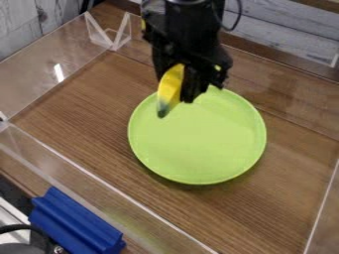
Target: Put the banana in the green plate
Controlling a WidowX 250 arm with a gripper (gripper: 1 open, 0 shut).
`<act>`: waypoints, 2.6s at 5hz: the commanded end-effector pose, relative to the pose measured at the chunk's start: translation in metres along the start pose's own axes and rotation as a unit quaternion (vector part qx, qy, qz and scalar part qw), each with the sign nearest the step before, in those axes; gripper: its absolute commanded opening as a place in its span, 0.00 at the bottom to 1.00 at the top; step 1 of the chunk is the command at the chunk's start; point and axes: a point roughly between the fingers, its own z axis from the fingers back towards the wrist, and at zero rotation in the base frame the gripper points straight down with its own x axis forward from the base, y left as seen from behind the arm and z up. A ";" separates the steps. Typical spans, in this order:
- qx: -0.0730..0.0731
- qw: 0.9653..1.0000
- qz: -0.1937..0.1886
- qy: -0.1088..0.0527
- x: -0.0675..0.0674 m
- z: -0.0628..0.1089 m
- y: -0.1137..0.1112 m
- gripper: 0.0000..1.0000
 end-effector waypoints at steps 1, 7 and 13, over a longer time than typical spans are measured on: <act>0.008 1.000 -0.002 -0.020 0.000 0.002 -0.005 0.00; 0.025 0.999 -0.008 -0.019 0.012 -0.037 -0.016 0.00; 0.030 0.999 0.003 -0.032 0.022 -0.053 -0.014 1.00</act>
